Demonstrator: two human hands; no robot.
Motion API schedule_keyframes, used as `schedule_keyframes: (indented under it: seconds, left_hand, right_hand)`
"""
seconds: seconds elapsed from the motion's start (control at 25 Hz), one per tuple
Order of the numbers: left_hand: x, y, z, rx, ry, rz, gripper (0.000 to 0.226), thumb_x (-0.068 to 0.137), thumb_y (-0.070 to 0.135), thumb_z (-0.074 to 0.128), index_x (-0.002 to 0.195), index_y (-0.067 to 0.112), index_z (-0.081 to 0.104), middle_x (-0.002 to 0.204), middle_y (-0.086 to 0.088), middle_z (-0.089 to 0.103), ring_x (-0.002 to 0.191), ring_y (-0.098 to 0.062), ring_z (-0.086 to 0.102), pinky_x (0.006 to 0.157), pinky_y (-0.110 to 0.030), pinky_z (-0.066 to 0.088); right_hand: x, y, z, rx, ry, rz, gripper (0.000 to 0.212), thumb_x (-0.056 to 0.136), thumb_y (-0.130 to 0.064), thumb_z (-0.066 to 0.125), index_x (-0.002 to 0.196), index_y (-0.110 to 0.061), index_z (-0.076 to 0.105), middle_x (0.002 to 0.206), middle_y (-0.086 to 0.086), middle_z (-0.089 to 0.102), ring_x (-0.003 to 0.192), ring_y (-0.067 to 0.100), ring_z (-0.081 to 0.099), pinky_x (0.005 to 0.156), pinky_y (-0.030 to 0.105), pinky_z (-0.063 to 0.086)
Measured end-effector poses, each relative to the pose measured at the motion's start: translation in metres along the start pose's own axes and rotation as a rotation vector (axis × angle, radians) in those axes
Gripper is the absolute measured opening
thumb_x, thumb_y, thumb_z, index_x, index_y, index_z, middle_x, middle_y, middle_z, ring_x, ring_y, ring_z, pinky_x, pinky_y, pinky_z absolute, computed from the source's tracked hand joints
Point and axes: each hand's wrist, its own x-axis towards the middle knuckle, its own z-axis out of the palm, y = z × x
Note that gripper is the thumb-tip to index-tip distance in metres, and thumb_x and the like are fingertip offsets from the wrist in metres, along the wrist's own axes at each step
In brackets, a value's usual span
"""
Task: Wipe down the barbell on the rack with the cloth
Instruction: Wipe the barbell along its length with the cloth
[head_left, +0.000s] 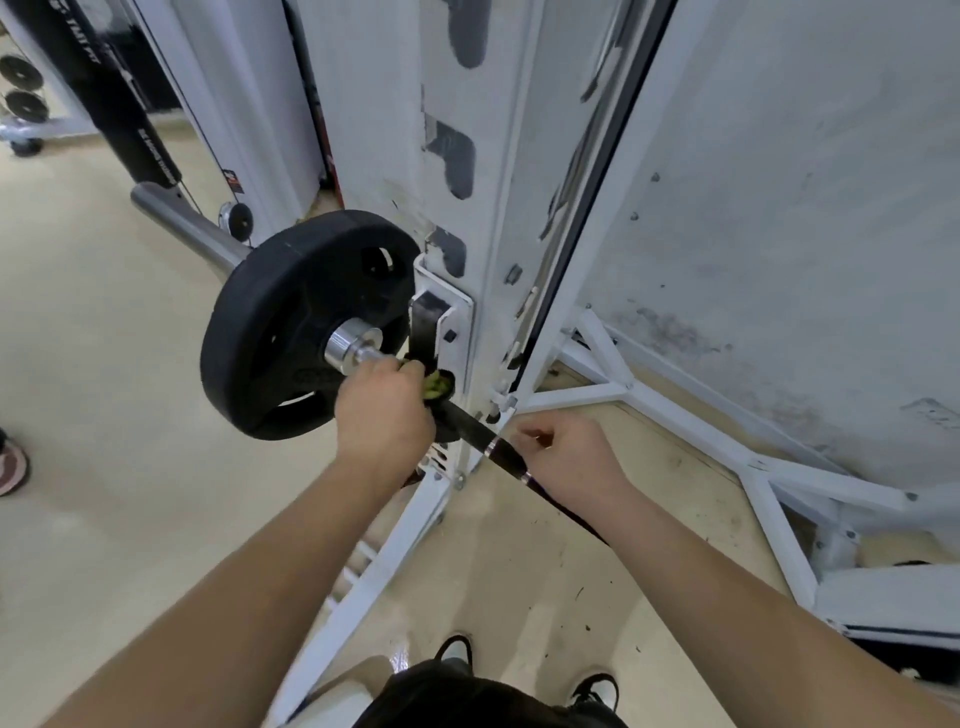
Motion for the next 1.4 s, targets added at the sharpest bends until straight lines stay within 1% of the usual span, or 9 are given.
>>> schedule_keyframes:
  seconds: [0.24, 0.4, 0.52, 0.76, 0.92, 1.0, 1.16, 1.28, 1.4]
  left_hand:
    - [-0.085, 0.047, 0.022, -0.524, -0.033, 0.166, 0.036, 0.07, 0.012, 0.062, 0.105, 0.014, 0.07, 0.1, -0.007, 0.065, 0.084, -0.029, 0.062, 0.069, -0.038, 0.054]
    - [-0.077, 0.02, 0.031, -1.4, 0.017, -0.876, 0.018, 0.085, 0.003, 0.054, 0.094, 0.015, 0.064, 0.088, -0.006, 0.067, 0.084, -0.029, 0.064, 0.072, -0.035, 0.055]
    - [-0.061, 0.052, 0.044, -1.793, -0.001, -1.071, 0.013, 0.093, 0.011, 0.059, 0.102, 0.019, 0.061, 0.097, -0.01, 0.07, 0.086, -0.029, 0.067, 0.073, -0.037, 0.058]
    - [-0.105, 0.091, 0.037, -1.736, -0.363, -0.893, 0.017, 0.093, 0.003, 0.053, 0.089, 0.018, 0.06, 0.085, -0.014, 0.068, 0.067, -0.029, 0.066, 0.055, -0.035, 0.053]
    - [-0.069, 0.068, 0.038, -1.939, -0.07, -1.08, 0.025, 0.087, -0.005, 0.049, 0.092, 0.017, 0.059, 0.078, -0.011, 0.063, 0.062, -0.025, 0.063, 0.057, -0.03, 0.054]
    - [-0.077, 0.086, 0.035, -1.87, -0.168, -1.102, 0.018, 0.09, 0.007, 0.052, 0.087, 0.024, 0.058, 0.082, -0.006, 0.063, 0.068, -0.023, 0.059, 0.066, -0.033, 0.05]
    - [-0.134, 0.118, 0.008, -1.486, -0.554, -0.81, 0.009, 0.094, 0.018, 0.058, 0.095, 0.021, 0.067, 0.084, -0.007, 0.074, 0.064, -0.021, 0.07, 0.055, -0.027, 0.054]
    - [-0.097, 0.102, -0.04, -1.3, -0.144, -0.489, 0.006, 0.093, 0.022, 0.067, 0.098, 0.025, 0.068, 0.085, 0.01, 0.074, 0.079, -0.006, 0.072, 0.065, -0.019, 0.053]
    - [-0.04, 0.098, -0.045, -0.72, -0.173, 0.016, 0.013, 0.095, 0.032, 0.059, 0.096, 0.019, 0.057, 0.084, 0.005, 0.067, 0.08, -0.018, 0.064, 0.068, -0.032, 0.05]
  right_hand:
    - [-0.026, 0.02, -0.019, 0.099, 0.121, 0.053, 0.019, 0.095, -0.019, 0.063, 0.086, -0.01, 0.076, 0.087, 0.006, 0.075, 0.087, 0.02, 0.069, 0.081, 0.033, 0.055]
    - [-0.038, 0.023, -0.018, 0.089, 0.123, 0.023, 0.018, 0.096, -0.021, 0.063, 0.086, -0.016, 0.077, 0.091, -0.001, 0.076, 0.089, 0.013, 0.068, 0.078, 0.025, 0.052]
    - [-0.044, 0.025, -0.01, 0.0, 0.161, 0.007, 0.017, 0.094, -0.023, 0.062, 0.083, -0.022, 0.075, 0.087, -0.004, 0.075, 0.087, 0.017, 0.068, 0.079, 0.035, 0.056]
    - [-0.048, 0.039, -0.018, -0.011, 0.265, 0.052, 0.019, 0.094, -0.023, 0.06, 0.082, -0.018, 0.073, 0.085, -0.001, 0.073, 0.084, 0.021, 0.067, 0.079, 0.041, 0.057]
    - [-0.061, 0.05, -0.019, 0.037, 0.28, 0.053, 0.016, 0.094, -0.022, 0.061, 0.087, -0.023, 0.076, 0.096, -0.009, 0.074, 0.09, 0.012, 0.066, 0.082, 0.031, 0.054]
    - [-0.069, 0.056, -0.021, 0.089, 0.304, 0.067, 0.015, 0.096, -0.022, 0.062, 0.1, -0.026, 0.076, 0.103, -0.012, 0.073, 0.096, 0.007, 0.065, 0.088, 0.027, 0.052]
    - [-0.08, 0.065, -0.037, 0.132, 0.365, 0.126, 0.03, 0.096, -0.022, 0.062, 0.125, -0.025, 0.069, 0.102, -0.01, 0.071, 0.094, 0.007, 0.063, 0.089, 0.021, 0.044]
    - [-0.087, 0.071, -0.049, 0.165, 0.42, 0.141, 0.029, 0.097, -0.022, 0.061, 0.125, -0.026, 0.069, 0.097, -0.016, 0.067, 0.091, -0.003, 0.061, 0.088, 0.018, 0.045]
    - [-0.098, 0.073, -0.053, 0.195, 0.433, 0.176, 0.027, 0.098, -0.021, 0.06, 0.123, -0.024, 0.07, 0.1, -0.019, 0.066, 0.091, -0.011, 0.057, 0.083, 0.008, 0.041]
